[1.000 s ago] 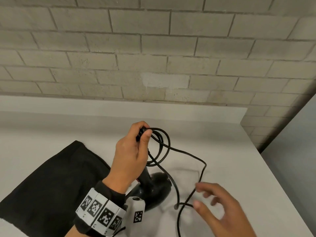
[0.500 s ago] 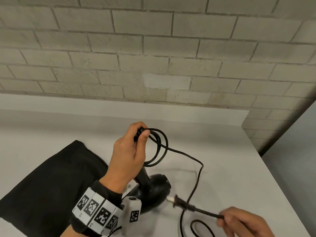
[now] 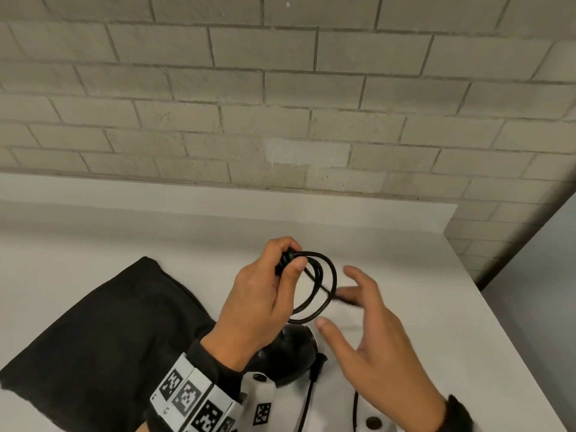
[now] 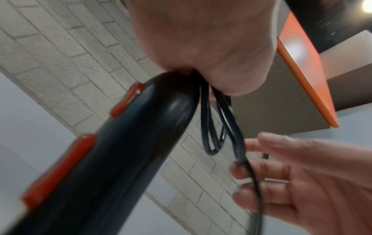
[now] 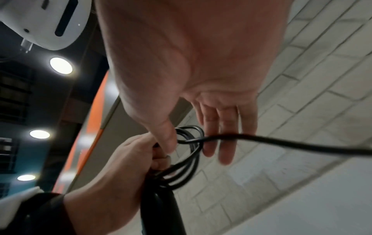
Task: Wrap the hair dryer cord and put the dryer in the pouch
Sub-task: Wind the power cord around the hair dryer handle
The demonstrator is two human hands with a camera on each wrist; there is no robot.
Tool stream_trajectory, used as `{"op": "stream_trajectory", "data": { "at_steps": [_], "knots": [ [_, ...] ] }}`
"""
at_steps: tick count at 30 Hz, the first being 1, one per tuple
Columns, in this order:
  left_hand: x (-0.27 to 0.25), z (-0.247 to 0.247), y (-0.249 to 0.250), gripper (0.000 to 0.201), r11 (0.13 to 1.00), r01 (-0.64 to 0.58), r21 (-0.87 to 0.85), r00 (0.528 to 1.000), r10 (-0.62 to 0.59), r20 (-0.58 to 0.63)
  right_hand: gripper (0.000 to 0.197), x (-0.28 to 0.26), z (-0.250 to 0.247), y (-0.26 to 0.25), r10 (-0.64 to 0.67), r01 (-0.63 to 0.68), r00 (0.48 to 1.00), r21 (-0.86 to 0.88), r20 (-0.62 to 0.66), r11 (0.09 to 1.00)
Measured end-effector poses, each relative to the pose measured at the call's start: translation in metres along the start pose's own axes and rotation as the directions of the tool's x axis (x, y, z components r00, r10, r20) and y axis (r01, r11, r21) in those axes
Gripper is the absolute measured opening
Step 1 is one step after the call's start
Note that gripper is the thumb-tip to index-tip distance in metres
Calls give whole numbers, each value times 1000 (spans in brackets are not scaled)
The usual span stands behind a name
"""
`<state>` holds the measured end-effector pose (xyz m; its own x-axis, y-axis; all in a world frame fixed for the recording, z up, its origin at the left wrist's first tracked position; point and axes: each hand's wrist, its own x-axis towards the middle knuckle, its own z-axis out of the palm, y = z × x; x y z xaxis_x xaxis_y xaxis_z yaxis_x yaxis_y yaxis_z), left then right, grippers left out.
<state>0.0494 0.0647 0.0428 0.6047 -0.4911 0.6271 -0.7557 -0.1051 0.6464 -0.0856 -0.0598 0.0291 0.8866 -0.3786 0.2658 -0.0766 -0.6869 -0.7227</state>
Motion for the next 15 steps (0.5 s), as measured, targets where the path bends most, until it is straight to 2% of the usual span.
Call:
{"op": "stream_trajectory", "data": {
  "at_steps": [1, 2, 4, 7, 8, 11, 15],
  "knots": [
    [0, -1, 1, 17, 1000, 13, 6, 1000, -13, 5, 60, 2, 1, -4, 10, -10, 999, -5, 32, 1000],
    [0, -1, 1, 18, 1000, 28, 8, 1000, -28, 10, 53, 3, 0, -8, -10, 10, 1000, -74, 5, 997],
    [1, -2, 3, 19, 998, 55, 0, 998, -55, 24, 38, 4, -5, -15, -136, 102, 985, -275, -107, 956],
    [2, -1, 7, 26, 998, 64, 13, 998, -64, 28, 11, 8, -17, -24, -335, 235, 921, -401, -201, 886],
    [3, 0, 8, 28, 998, 60, 21, 998, -60, 28, 14, 10, -21, -25, -384, 273, 899, -414, -212, 868],
    [4, -1, 11, 31, 999, 37, 30, 999, -39, 38, 21, 18, -31, -27, -460, 382, 875, -368, -152, 848],
    [2, -4, 15, 44, 999, -31, 15, 995, 29, 91, 18, 31, -41, -26, -469, 450, 878, -170, -94, 877]
  ]
}}
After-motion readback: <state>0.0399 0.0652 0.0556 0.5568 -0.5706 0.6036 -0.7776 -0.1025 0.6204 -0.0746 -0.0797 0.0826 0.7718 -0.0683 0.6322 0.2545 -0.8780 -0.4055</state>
